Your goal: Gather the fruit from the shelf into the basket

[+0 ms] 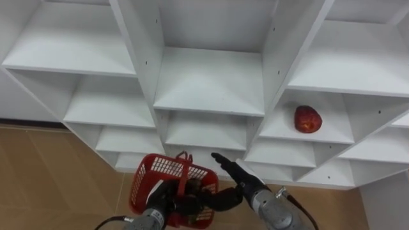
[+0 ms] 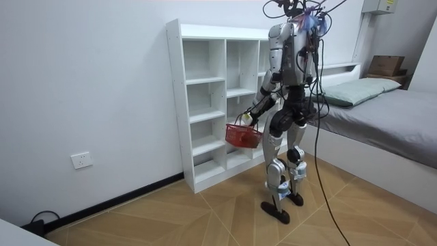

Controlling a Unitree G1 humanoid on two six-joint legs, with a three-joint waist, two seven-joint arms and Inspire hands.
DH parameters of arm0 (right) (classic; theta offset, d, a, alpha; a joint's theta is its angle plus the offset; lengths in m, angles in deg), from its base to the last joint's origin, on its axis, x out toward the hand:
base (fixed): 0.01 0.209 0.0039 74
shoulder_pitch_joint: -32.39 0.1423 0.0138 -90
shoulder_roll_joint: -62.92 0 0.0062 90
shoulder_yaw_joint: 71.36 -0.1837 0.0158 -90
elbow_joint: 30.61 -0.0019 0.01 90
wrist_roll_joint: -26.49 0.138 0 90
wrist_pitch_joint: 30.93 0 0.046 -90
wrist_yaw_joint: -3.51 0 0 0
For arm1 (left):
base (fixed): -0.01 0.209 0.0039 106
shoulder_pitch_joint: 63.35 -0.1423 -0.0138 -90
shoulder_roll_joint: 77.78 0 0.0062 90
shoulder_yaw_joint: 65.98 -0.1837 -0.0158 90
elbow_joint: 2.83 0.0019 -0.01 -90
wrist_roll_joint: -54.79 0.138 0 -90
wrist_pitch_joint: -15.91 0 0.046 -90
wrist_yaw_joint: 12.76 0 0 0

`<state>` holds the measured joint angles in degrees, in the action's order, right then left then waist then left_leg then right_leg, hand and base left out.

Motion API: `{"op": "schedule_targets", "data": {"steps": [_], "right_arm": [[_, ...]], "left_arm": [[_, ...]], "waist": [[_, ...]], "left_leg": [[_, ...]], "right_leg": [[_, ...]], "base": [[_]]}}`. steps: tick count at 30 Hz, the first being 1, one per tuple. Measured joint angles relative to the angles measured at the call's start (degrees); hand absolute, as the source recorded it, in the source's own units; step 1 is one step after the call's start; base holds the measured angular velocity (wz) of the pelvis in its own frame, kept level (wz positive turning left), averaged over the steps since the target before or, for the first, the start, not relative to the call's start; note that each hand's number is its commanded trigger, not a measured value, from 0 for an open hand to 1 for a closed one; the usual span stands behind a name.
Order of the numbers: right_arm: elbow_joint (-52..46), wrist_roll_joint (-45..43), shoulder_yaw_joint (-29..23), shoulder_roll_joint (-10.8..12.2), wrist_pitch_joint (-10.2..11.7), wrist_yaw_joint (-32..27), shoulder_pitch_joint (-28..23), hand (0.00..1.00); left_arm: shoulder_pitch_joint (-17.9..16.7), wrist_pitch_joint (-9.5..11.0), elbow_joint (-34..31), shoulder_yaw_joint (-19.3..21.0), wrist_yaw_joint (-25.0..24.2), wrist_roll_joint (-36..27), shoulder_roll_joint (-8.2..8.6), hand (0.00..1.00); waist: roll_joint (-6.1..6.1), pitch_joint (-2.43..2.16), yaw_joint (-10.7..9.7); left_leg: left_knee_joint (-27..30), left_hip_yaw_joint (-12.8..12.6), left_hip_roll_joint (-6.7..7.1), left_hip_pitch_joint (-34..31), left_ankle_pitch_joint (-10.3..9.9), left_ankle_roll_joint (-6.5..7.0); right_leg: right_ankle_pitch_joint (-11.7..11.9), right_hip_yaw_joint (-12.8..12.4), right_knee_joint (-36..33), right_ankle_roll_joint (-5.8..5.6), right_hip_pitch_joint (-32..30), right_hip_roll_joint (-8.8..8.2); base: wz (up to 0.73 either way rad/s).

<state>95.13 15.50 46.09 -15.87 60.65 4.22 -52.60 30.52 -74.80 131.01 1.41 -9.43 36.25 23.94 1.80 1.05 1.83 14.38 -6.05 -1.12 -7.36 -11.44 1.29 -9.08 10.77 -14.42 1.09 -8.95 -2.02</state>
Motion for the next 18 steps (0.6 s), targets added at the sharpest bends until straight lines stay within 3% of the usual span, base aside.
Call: {"op": "schedule_targets", "data": {"steps": [11,18], "right_arm": [[-2.6,3.8,-0.2,-2.4,-1.8,-0.8,-5.6,0.0],[-7.9,3.9,-2.5,-2.9,-2.0,-2.8,-9.1,0.0]], "left_arm": [[0.3,-0.2,0.0,3.2,2.4,-2.2,0.7,1.0],[-0.6,-0.2,-1.2,3.3,3.3,-4.4,0.61,1.0]], "waist": [[0.0,-0.08,0.2],[0.02,-0.5,0.1]], "left_leg": [[-1.6,-0.4,-0.01,3.2,0.0,-0.01],[-2.1,-1.6,0.12,5.2,0.0,-0.02]], "right_leg": [[0.0,0.1,0.8,-0.03,2.6,0.17],[0.1,-1.6,0.8,-0.06,3.8,0.61]], "base": [[-0.01],[-0.09]]}}
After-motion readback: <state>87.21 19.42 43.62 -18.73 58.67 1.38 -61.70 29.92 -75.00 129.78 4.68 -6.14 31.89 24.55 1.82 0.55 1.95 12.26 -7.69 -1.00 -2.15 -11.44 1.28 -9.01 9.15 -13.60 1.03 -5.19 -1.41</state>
